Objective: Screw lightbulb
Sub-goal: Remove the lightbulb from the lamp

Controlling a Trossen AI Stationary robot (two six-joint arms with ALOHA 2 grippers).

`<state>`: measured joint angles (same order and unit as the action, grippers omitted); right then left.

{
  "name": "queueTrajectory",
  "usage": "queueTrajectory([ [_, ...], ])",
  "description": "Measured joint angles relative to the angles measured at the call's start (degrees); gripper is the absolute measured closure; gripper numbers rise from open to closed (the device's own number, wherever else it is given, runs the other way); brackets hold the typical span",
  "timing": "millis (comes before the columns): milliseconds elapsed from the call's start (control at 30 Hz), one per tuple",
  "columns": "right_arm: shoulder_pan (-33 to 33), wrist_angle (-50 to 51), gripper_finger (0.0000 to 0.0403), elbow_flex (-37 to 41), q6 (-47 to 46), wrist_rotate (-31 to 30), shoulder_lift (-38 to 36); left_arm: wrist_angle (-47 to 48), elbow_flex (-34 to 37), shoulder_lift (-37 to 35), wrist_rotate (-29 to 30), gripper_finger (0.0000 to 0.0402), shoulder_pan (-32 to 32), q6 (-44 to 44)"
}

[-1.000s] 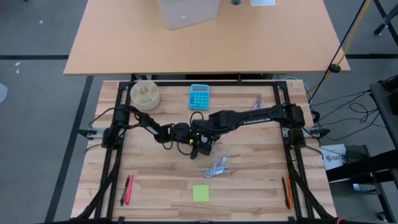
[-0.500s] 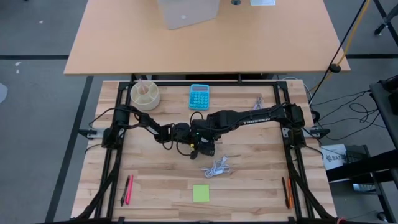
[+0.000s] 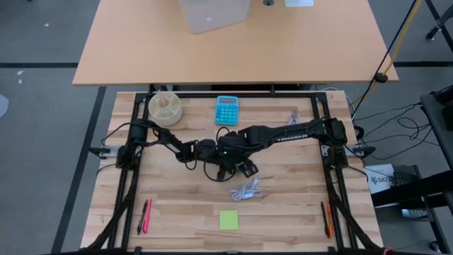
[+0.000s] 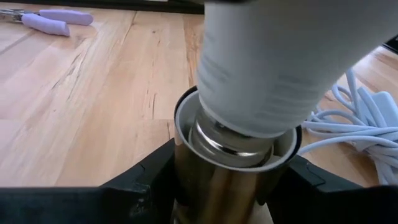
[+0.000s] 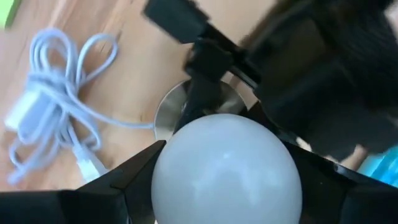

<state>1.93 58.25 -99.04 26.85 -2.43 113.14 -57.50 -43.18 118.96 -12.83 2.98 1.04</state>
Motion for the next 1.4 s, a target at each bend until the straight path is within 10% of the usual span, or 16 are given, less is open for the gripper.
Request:
queueTrajectory([
  [633,3.4,1.2,0.0124,0.1,10.1,-7.5,0.0,0.0,0.0,0.0,-0.3,0.0205,0.0,-0.4],
  [1400,8.5,6.7,0.0124,0.0,-10.1,-16.0,-6.5,0.5,0.1,-2.1,0.4,0.0205,0.0,0.3],
])
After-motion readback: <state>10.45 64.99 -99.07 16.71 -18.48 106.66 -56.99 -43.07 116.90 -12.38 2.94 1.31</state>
